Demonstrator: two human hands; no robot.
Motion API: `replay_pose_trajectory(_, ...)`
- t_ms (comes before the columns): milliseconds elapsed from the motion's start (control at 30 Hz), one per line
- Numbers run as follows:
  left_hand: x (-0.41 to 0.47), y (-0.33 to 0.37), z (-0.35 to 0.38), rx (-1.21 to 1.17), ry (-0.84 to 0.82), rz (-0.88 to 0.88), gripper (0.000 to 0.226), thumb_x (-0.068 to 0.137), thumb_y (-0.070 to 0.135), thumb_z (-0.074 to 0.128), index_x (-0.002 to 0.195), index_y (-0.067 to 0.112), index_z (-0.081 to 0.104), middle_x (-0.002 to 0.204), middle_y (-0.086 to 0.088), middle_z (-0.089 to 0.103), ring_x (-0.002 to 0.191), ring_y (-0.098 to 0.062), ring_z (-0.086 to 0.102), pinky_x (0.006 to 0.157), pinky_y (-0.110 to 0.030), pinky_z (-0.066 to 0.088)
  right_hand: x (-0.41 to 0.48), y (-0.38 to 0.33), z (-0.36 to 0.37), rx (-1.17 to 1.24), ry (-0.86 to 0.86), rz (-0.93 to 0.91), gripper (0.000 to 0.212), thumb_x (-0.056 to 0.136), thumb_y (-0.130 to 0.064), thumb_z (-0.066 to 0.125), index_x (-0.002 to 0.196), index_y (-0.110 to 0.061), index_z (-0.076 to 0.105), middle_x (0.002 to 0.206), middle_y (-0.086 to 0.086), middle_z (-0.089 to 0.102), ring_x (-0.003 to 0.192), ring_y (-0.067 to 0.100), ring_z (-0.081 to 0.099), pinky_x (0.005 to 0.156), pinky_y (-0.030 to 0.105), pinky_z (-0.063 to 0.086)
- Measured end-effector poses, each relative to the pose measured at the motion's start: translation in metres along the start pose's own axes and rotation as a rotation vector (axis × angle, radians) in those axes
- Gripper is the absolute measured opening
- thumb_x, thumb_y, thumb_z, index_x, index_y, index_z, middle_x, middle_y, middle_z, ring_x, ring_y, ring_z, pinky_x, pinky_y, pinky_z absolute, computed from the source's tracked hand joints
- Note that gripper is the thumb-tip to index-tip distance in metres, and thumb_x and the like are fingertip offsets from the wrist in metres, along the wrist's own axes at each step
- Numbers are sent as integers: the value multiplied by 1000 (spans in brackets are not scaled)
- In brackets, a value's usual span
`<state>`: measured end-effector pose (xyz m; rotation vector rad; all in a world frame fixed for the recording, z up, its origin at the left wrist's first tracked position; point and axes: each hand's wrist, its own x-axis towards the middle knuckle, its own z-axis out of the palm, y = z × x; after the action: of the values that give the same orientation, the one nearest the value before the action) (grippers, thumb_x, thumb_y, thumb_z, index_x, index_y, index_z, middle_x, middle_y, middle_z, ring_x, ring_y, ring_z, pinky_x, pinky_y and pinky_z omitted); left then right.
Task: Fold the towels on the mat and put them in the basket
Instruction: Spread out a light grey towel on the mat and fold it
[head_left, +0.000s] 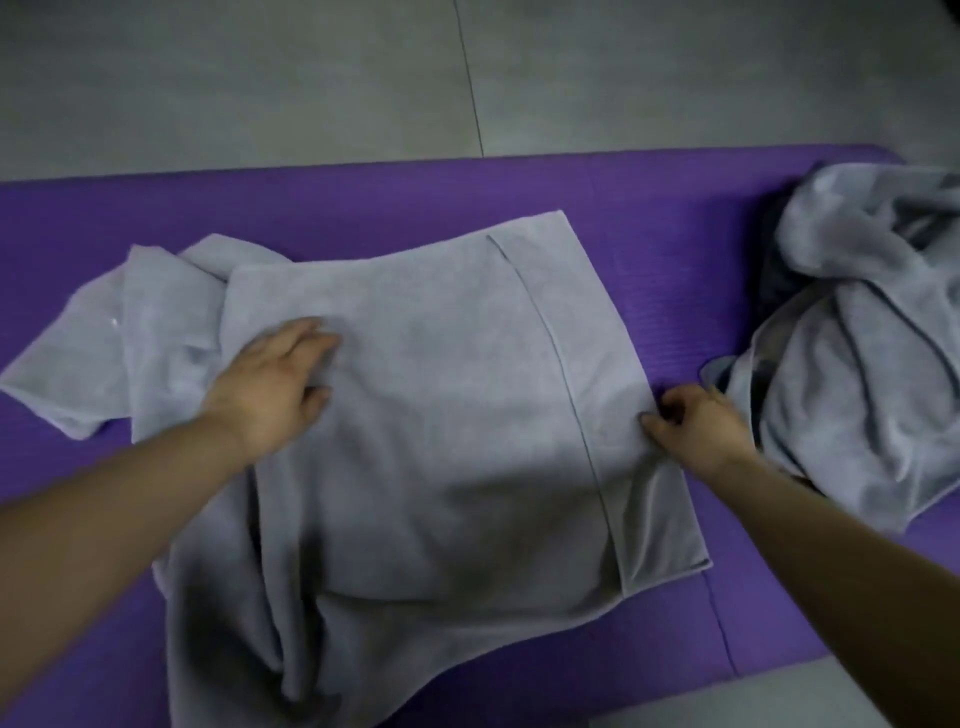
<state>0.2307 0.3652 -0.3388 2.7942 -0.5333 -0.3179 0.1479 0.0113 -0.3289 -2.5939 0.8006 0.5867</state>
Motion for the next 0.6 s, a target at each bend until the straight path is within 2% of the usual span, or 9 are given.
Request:
replay_pose_trajectory(67, -1, 1, 1, -14, -46, -112, 63, 88, 24, 55, 143, 12, 26, 152, -10, 22, 139, -26, 23, 112, -30, 15, -8, -5, 9, 15, -9, 31, 33, 84, -22, 62, 109, -3, 54, 119, 24, 52, 115, 36, 48, 91, 34, 37)
replay_pose_trajectory(133, -6, 7, 10, 114, -126, -54, 66, 92, 33, 46, 146, 18, 12, 154, -2, 14, 140, -21, 18, 112, -30, 11, -10, -8, 19, 17, -23, 67, 38, 86, -20, 58, 118, -1, 47, 123, 22, 51, 115, 36, 49, 90, 37, 39)
replay_pose_trajectory(233, -5, 6, 13, 141, -99, -91, 56, 91, 30, 49, 142, 17, 30, 147, -5, 34, 133, -24, 33, 107, -34, 21, -7, -13, 17, -69, -66, 4, 34, 88, -20, 55, 116, -2, 49, 119, 20, 58, 111, 33, 54, 85, 34, 41)
replay_pose_trajectory(267, -6, 4, 14, 131, -71, -74, 46, 89, 23, 52, 133, 14, 46, 136, -9, 49, 123, -27, 47, 101, -37, 33, -6, -11, 12, -136, -100, -7, 33, 87, -20, 55, 115, -2, 50, 116, 19, 59, 109, 32, 56, 83, 33, 41)
replay_pose_trajectory(333, -14, 5, 17, 83, -32, 73, 27, 76, 21, 54, 94, 9, 70, 90, -14, 70, 79, -30, 68, 68, -36, 54, -8, -3, -2, -243, -234, -15, 29, 85, -16, 57, 111, -2, 53, 102, 15, 61, 96, 22, 59, 72, 26, 39)
replay_pose_trajectory(367, -24, 10, 17, 80, -89, 148, 26, 68, 29, 51, 76, 13, 70, 70, -9, 69, 60, -24, 67, 53, -26, 52, -11, 3, -8, -291, -350, -15, 22, 85, -14, 57, 104, -3, 56, 88, 9, 61, 83, 15, 59, 63, 22, 37)
replay_pose_trajectory(433, -48, 26, 19, 74, -174, 239, 24, 61, 40, 48, 60, 23, 65, 54, 5, 61, 49, -13, 62, 45, -13, 43, -22, 12, -20, -449, -631, 54, 8, 85, -15, 55, 80, -9, 56, 59, -1, 56, 47, 6, 52, 42, 19, 37)
replay_pose_trajectory(533, -52, 32, 15, -21, -109, 330, 32, 70, 41, 42, 60, 23, 66, 59, 7, 63, 60, -13, 61, 60, -22, 44, -26, 9, -29, -510, -668, 80, 29, 88, -32, 53, 64, -18, 44, 56, -1, 45, 38, 5, 42, 31, 12, 32)
replay_pose_trajectory(600, -32, 25, 6, 21, 20, 267, 37, 72, 37, 41, 75, 15, 71, 80, -4, 70, 82, -18, 58, 73, -30, 40, -17, -1, -26, -358, -427, 24, 39, 84, -45, 55, 57, -19, 42, 60, 3, 48, 53, 15, 49, 44, 18, 36)
